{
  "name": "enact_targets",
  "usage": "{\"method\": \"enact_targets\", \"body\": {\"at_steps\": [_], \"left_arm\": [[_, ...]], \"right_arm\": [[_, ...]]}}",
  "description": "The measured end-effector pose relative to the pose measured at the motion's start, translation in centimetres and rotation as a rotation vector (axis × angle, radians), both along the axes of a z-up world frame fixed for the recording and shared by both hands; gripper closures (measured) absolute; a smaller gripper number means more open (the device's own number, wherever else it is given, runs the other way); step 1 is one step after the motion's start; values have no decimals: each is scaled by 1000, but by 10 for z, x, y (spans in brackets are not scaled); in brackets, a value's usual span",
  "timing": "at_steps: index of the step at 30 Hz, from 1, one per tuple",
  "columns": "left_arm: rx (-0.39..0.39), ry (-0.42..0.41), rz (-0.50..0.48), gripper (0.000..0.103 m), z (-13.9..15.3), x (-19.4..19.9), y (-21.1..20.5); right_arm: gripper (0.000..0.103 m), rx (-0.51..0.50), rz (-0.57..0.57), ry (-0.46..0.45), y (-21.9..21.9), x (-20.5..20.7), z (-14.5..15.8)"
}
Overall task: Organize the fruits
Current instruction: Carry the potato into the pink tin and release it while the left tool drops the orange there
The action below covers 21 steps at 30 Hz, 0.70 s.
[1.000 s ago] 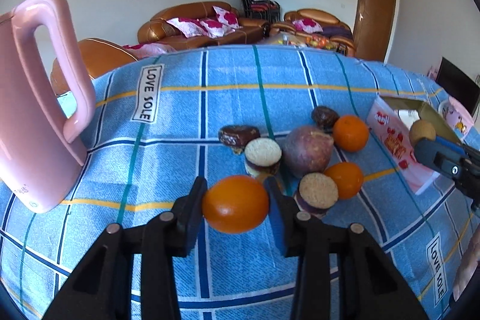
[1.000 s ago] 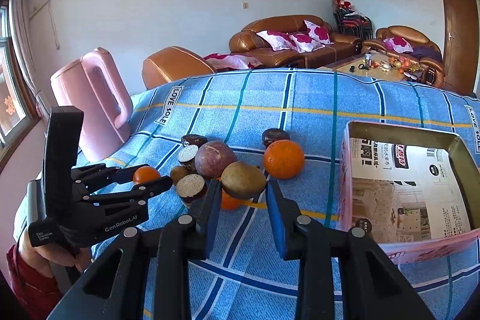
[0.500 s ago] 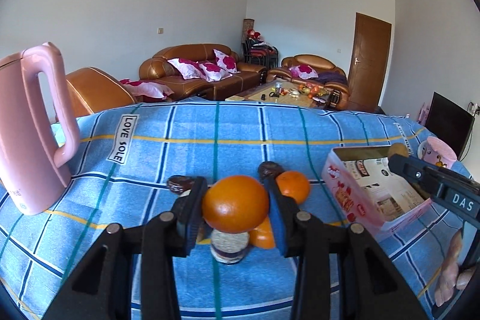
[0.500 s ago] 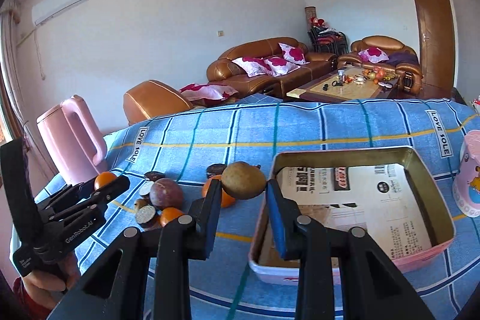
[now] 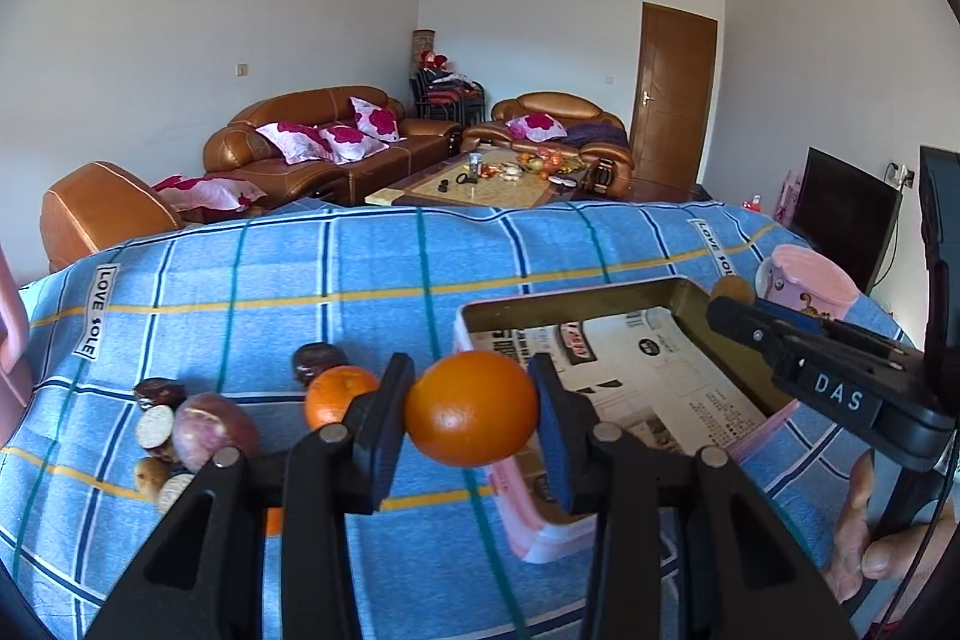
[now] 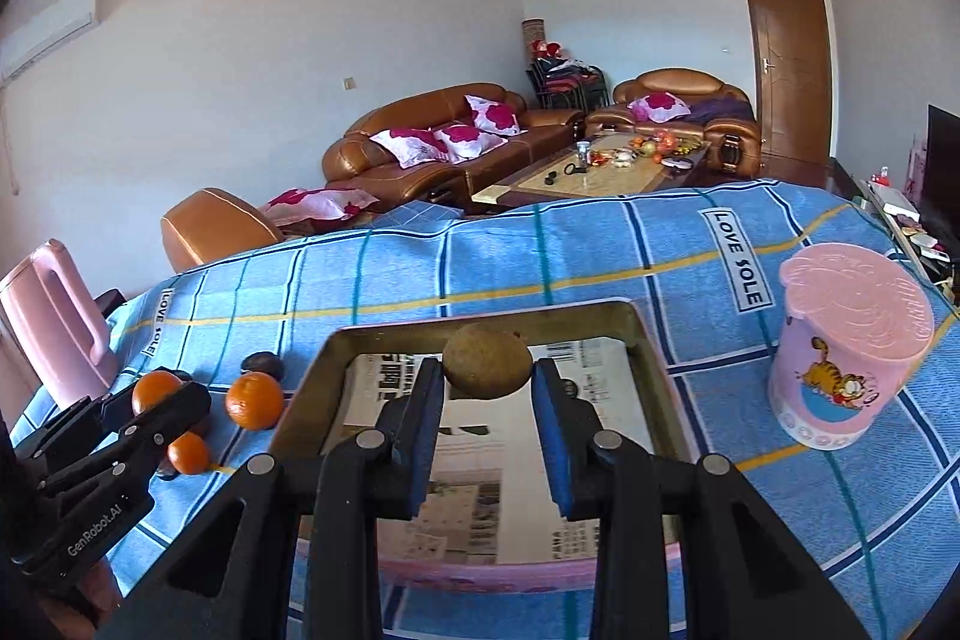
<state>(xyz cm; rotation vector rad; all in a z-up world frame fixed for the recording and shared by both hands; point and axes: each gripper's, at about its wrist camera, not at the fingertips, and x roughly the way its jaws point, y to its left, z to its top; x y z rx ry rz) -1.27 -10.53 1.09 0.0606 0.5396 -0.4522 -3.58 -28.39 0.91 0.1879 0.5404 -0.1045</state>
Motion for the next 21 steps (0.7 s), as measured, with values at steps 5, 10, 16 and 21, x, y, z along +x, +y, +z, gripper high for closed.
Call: {"method": "enact_targets", "body": {"at_steps": [5,10,16,21], "left_arm": [[17,41,-25,62,-7,2,-39],[32,69,-40,62,-15,4,-58],[59,75,-43,61,-18,5,-61],[75,80,-51,61,-20,5,-64]], "right_arm": [[71,-53,-7,46,-11,0,-8],[70,-78,-26,114,-18,7,-20],[70,-77,-4,150,-14,10,-27],[70,-58,5,177,-13,14,-33]]}}
